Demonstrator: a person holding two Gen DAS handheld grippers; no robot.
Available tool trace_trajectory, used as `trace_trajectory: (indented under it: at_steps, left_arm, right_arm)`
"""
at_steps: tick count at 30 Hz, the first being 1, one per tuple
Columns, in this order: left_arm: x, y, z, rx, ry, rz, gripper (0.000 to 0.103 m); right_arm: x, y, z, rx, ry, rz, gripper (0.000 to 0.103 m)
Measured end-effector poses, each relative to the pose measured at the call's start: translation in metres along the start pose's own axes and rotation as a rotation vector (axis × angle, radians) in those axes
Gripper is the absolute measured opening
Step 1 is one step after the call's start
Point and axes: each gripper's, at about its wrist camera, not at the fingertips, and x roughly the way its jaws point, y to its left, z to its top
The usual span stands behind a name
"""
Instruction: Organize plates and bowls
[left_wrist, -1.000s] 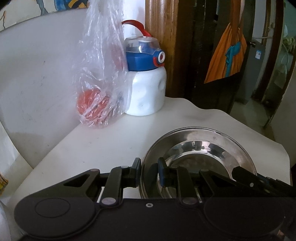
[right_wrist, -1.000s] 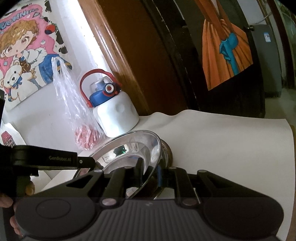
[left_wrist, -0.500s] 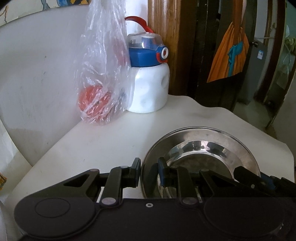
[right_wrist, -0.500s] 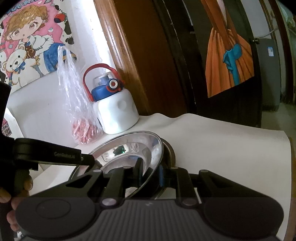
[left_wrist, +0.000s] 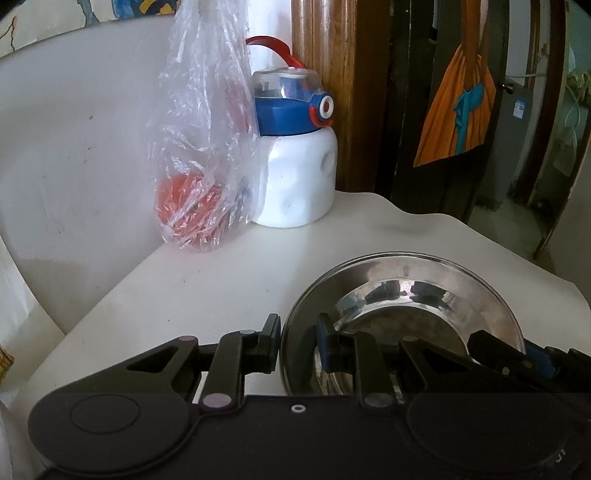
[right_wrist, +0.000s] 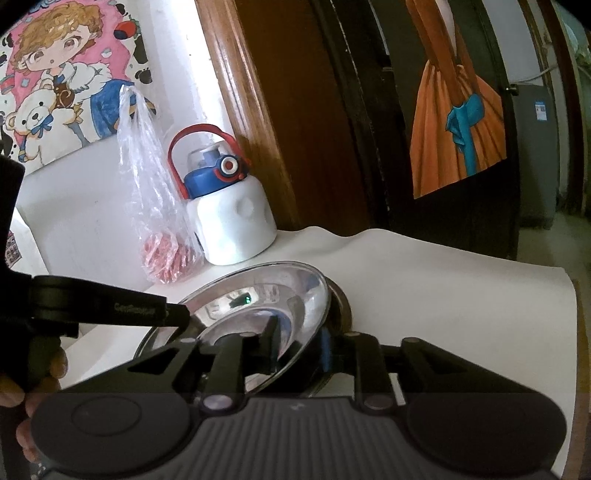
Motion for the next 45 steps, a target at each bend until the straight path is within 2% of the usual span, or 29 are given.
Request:
trace_trajectory:
  at_steps: [8, 15, 21, 23, 25, 30, 33, 35, 38, 43, 45]
  left_arm:
    - [0.000, -0.003, -0.001, 0.003, -0.011, 0.010, 0.023]
    - [-0.002, -0.002, -0.002, 0.004, -0.012, 0.006, 0.023]
    - [-0.003, 0.000, -0.002, -0.008, -0.015, 0.006, 0.023]
    - [-0.004, 0.001, -0.002, -0.015, -0.016, 0.007, 0.023]
    - [-0.005, 0.003, -0.001, -0.023, -0.018, 0.006, 0.023]
    - [-0.008, 0.003, -0.001, -0.030, -0.026, 0.006, 0.023]
    - [-0.010, 0.005, -0.001, -0.045, -0.032, 0.000, 0.023]
    - [-0.014, 0.007, -0.002, -0.058, -0.041, -0.006, 0.027]
    - [-0.023, 0.012, -0.004, -0.079, -0.056, -0.010, 0.039]
    - [-0.050, 0.023, -0.007, -0.135, -0.100, -0.011, 0.064]
    - [-0.063, 0.027, -0.008, -0.144, -0.122, -0.008, 0.070]
  right_arm:
    - [-0.005, 0.004, 0.000, -0.034, -0.005, -0.002, 0.038]
    - [-0.008, 0.009, 0.001, -0.085, -0.007, -0.015, 0.041]
    - [-0.010, 0.014, 0.000, -0.129, -0.014, -0.026, 0.048]
    - [-0.012, 0.015, -0.001, -0.141, -0.021, -0.037, 0.053]
    - [-0.014, 0.016, -0.001, -0.162, -0.037, -0.066, 0.054]
    - [-0.019, 0.013, 0.000, -0.160, -0.045, -0.075, 0.056]
    - [-0.027, 0.010, -0.001, -0.144, -0.063, -0.071, 0.066]
    - [-0.034, 0.009, -0.001, -0.136, -0.075, -0.068, 0.073]
    - [-0.048, 0.010, -0.001, -0.128, -0.101, -0.059, 0.082]
    - [-0.075, 0.016, 0.002, -0.113, -0.163, -0.042, 0.094]
    - [-0.086, 0.021, 0.003, -0.107, -0.189, -0.036, 0.097]
